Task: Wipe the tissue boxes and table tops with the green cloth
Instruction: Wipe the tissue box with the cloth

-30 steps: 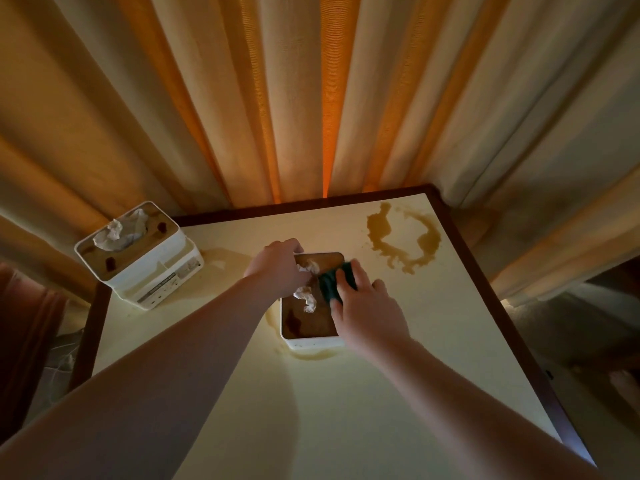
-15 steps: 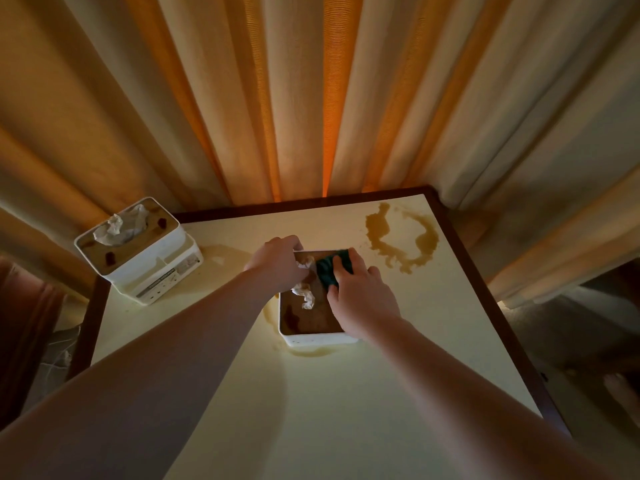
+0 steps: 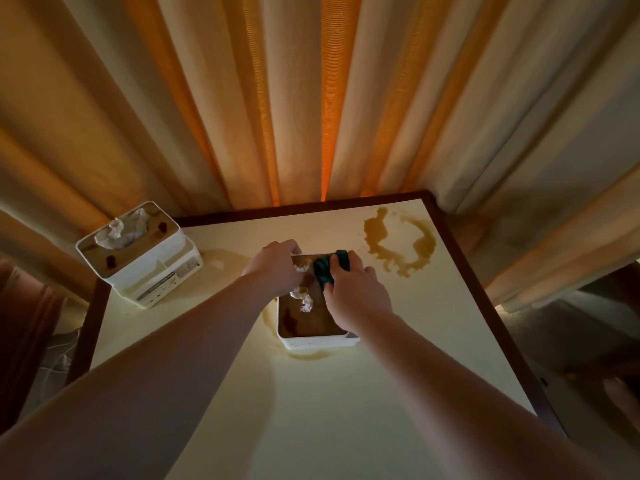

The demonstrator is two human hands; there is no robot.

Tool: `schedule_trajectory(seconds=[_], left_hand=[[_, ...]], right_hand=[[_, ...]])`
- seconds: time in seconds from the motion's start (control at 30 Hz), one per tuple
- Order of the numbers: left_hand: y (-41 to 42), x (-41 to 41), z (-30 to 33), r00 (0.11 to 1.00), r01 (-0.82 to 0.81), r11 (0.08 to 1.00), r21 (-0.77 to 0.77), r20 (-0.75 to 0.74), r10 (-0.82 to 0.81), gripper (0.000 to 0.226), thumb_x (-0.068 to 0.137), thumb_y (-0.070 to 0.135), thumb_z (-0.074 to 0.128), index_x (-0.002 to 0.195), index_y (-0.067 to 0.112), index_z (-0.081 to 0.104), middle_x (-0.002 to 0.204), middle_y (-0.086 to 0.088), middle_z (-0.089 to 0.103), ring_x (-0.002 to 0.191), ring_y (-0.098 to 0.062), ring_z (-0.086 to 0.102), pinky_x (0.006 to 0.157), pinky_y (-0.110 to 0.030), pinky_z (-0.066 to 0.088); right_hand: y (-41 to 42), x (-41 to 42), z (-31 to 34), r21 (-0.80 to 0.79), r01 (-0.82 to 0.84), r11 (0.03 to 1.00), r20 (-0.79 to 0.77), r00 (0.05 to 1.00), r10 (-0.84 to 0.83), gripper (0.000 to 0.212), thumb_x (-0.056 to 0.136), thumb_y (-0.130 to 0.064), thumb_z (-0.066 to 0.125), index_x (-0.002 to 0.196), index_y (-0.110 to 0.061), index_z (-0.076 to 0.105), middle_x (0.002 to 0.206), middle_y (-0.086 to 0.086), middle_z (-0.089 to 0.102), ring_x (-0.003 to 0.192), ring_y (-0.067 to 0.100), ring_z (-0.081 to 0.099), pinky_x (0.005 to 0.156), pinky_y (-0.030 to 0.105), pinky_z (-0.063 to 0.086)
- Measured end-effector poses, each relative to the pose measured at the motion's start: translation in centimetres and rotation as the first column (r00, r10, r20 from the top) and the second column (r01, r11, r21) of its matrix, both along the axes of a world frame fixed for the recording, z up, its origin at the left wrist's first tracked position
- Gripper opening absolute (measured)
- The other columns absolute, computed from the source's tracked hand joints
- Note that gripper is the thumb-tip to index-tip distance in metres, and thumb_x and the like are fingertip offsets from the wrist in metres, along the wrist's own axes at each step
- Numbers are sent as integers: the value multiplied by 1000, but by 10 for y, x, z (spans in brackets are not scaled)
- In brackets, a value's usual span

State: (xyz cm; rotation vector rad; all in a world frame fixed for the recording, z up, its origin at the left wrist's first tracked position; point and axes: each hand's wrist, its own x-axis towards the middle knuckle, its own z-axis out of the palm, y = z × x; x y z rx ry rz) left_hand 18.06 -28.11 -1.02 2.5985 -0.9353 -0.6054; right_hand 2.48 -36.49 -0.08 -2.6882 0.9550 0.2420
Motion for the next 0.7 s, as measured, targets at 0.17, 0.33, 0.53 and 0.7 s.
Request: schedule_trajectory(seconds=[0.17, 0.33, 0.53, 0.7], left_hand=[[0, 0, -2, 1000, 3, 1000, 12, -12, -2, 46, 79, 45, 84, 114, 32, 57, 113, 1, 59, 93, -21, 59, 68, -33, 53], [0, 1, -1, 1000, 17, 1000, 21, -11, -17, 55, 75, 51, 87, 116, 31, 56, 112, 1, 58, 95, -21, 57, 65, -31, 46], [2, -3, 2, 1000, -4, 1000, -4, -7, 4, 32, 86, 26, 72, 114, 35, 59, 114, 0, 60, 92, -20, 59, 68, -33, 55], [4, -1, 7, 1000, 10, 1000, 24, 19, -10, 45, 84, 39, 74, 127, 35, 62, 126, -3, 56, 107, -24, 57, 87, -42, 58]], right_hand=[[23, -37, 4, 18, -26, 1000, -7, 1000, 26, 59, 109, -45, 35, 163, -28, 21, 168, 4, 12, 133, 29, 42, 99, 41, 53], [40, -56, 6, 25, -18, 1000, -15, 1000, 18, 58, 109, -44, 36, 163, -27, 23, 166, 5, 17, 130, 27, 44, 98, 39, 53], [-1, 3, 1, -12, -1, 1000, 19, 1000, 1, 58, 109, -41, 33, 164, -25, 20, 163, 8, 22, 134, 34, 41, 99, 45, 51], [-12, -3, -7, 107, 27, 994, 67, 997, -34, 71, 101, -49, 47, 164, -31, 20, 150, 8, 35, 122, 29, 50, 96, 43, 55]])
